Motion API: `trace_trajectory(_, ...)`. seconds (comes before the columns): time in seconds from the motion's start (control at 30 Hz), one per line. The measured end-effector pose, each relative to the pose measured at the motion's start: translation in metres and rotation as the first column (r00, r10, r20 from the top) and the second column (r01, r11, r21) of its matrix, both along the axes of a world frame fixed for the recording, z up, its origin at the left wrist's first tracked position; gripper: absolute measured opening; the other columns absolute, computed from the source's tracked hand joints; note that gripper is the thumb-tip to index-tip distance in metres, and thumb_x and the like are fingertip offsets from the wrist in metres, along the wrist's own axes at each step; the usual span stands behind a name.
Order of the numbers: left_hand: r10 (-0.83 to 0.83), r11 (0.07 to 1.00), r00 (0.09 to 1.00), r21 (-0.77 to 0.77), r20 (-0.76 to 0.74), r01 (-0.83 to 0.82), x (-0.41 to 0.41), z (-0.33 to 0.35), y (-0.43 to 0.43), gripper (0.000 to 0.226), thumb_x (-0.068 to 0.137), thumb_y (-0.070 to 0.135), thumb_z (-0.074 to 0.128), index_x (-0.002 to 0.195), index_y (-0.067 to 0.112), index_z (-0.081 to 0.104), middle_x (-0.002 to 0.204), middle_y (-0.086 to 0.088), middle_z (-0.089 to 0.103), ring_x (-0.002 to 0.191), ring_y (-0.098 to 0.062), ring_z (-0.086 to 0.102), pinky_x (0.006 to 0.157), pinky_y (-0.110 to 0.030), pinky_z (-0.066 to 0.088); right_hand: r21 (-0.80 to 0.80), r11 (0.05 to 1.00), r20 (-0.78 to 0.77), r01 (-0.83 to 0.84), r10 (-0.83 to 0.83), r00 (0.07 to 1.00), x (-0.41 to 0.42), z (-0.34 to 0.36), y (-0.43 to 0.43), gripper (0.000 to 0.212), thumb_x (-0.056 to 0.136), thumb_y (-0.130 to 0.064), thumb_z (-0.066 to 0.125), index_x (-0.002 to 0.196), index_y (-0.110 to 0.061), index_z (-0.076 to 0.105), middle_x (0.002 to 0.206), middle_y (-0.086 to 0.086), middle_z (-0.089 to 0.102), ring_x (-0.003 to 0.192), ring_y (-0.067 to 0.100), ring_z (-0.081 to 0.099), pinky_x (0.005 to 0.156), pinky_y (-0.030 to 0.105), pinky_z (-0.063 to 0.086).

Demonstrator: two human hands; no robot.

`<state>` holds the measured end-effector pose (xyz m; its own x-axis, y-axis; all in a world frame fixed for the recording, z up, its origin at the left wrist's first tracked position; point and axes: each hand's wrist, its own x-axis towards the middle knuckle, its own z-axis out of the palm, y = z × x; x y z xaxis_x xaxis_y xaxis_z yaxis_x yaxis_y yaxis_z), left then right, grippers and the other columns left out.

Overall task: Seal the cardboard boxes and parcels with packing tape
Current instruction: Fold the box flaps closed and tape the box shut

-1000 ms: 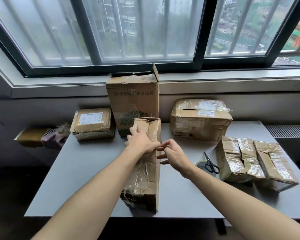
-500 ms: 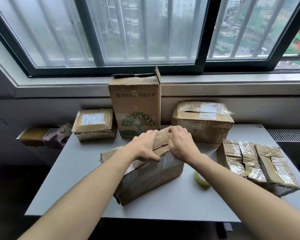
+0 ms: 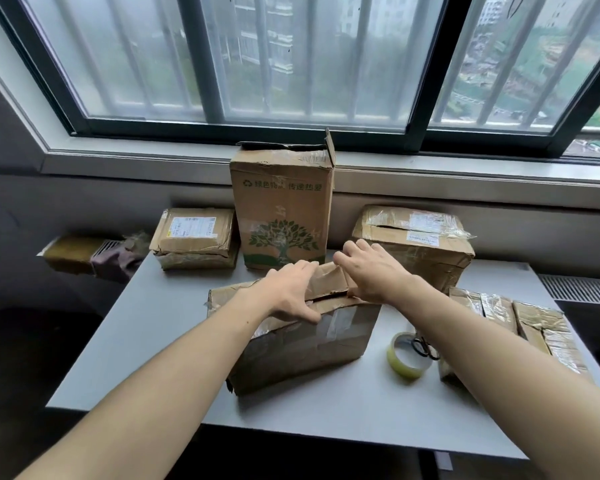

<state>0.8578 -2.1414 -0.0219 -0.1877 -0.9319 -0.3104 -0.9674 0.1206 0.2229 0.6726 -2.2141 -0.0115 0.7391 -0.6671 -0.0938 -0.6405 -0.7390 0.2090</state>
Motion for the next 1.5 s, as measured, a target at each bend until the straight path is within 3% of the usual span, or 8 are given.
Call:
trace_trajectory(0.13,-0.082,0.996,0.997,-0.03,-0.003,0.082,0.002,0.001,0.002,0.109,0.075,0.051,0.073,0.157,0.017,0.012,0.16,0.0,0.025,0.142,-0.023,0.03,0.113,-0.046,0.03,-0.059,0.987,-0.098,-0.15,0.144,0.985,-0.003,-0.006,0.003,0.054,0.083,-0.037,0.069,0.128,-0.017,0.046,0.121,0.004,0.049,0.111,0.026,0.05,0.088,0.038,0.043)
trace_trajectory(0.33,-0.099,0.992,0.995,-0.079,0.015,0.1,0.008,-0.005,-0.001,0.111,0.072,0.059,0.073,0.157,0.019,0.013,0.16,0.003,0.026,0.143,-0.022,0.029,0.115,-0.046,0.028,0.123,0.985,0.043,-0.117,0.113,0.993,-0.014,-0.002,0.007,0.051,0.092,-0.033,0.035,0.136,-0.01,0.047,0.129,0.01,0.057,0.115,0.032,0.056,0.097,0.044,0.046)
trace_trajectory(0.53,-0.098,0.995,0.979,0.012,0.176,0.097,0.022,-0.009,0.005,0.127,0.07,0.067,0.073,0.157,0.027,-0.01,0.161,-0.001,0.014,0.147,-0.025,0.017,0.118,-0.058,0.014,0.231,0.966,0.145,-0.119,0.087,0.986,-0.026,-0.007,0.006,0.052,0.103,-0.016,0.039,0.154,-0.009,0.033,0.15,0.009,0.044,0.135,0.027,0.045,0.112,0.034,0.034)
trace_trajectory(0.8,-0.055,0.998,0.971,0.045,0.233,0.045,0.063,-0.001,0.019,0.148,0.052,0.086,0.071,0.155,0.028,-0.018,0.16,-0.003,0.014,0.148,-0.024,0.015,0.117,-0.048,0.017,0.281,0.955,0.212,-0.092,0.031,0.977,-0.026,-0.005,0.006,0.048,0.103,-0.02,0.04,0.151,-0.013,0.037,0.151,0.006,0.043,0.127,0.028,0.051,0.105,0.035,0.04)
trace_trajectory(0.93,0.007,0.993,0.976,0.114,0.22,-0.032,0.084,0.001,0.03,0.149,0.052,0.081,0.075,0.152,0.034,-0.025,0.164,-0.001,0.0,0.152,-0.024,0.001,0.12,-0.057,0.007,0.256,0.965,0.196,-0.06,0.009,0.981,-0.023,-0.006,0.006,0.044,0.102,-0.021,0.039,0.145,-0.016,0.041,0.137,0.005,0.05,0.113,0.03,0.057,0.093,0.039,0.045)
trace_trajectory(1.13,0.042,0.996,0.988,0.075,0.15,-0.053,0.103,0.001,0.043,0.14,0.063,0.063,0.082,0.157,0.016,-0.01,0.162,-0.004,0.007,0.149,-0.022,0.005,0.122,-0.039,0.018,0.207,0.977,0.201,-0.055,0.013,0.98,-0.018,-0.007,0.009,0.038,0.1,-0.026,0.042,0.137,-0.017,0.045,0.121,0.005,0.051,0.098,0.032,0.061,0.079,0.042,0.048)
trace_trajectory(1.27,0.025,0.999,0.99,0.018,0.142,-0.028,0.099,0.001,0.045,0.129,0.068,0.058,0.08,0.158,0.014,-0.001,0.159,-0.002,0.015,0.146,-0.02,0.014,0.117,-0.037,0.03,0.079,0.991,0.136,-0.109,0.097,0.986,-0.009,-0.01,0.016,0.044,0.101,-0.045,0.047,0.134,-0.017,0.048,0.109,0.008,0.053,0.088,0.034,0.062,0.071,0.041,0.044)
trace_trajectory(1.5,0.014,0.999,0.989,-0.034,0.147,-0.009,0.1,0.001,0.045,0.117,0.073,0.055,0.076,0.158,0.018,0.005,0.157,0.004,0.02,0.144,-0.016,0.02,0.11,-0.039,0.038,0.09,0.989,0.107,-0.118,0.108,0.988,0.025,-0.018,0.035,0.053,0.103,-0.046,0.033,0.151,-0.027,0.023,0.124,0.004,0.045,0.106,0.029,0.054,0.071,0.039,0.041)
